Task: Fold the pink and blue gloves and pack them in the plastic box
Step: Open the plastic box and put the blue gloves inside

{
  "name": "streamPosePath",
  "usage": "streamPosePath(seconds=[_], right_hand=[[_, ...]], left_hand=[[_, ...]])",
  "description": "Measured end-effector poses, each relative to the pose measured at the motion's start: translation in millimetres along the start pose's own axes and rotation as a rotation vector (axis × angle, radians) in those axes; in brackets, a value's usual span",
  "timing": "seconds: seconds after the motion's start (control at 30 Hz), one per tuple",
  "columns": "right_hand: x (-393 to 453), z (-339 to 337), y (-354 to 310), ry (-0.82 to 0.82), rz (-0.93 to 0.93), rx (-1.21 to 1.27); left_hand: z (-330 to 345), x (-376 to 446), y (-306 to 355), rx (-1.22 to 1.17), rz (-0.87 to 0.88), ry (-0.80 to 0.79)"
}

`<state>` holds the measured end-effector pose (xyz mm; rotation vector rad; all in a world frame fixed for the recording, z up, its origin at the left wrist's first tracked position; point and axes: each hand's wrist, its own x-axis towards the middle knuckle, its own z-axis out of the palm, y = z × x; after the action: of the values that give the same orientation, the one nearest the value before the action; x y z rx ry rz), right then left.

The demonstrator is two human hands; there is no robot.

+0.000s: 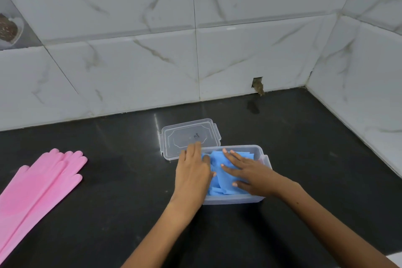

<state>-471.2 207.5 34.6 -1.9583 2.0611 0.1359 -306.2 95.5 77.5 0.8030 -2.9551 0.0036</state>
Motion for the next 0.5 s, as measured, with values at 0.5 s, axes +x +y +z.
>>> streamPosePath(seconds=[0.5], right_hand=[[-12.5,-10.1,0.6,0.013,0.178,0.045]], left_hand=[[20.1,20.3,-3.3,0.139,0.396,-0.361]])
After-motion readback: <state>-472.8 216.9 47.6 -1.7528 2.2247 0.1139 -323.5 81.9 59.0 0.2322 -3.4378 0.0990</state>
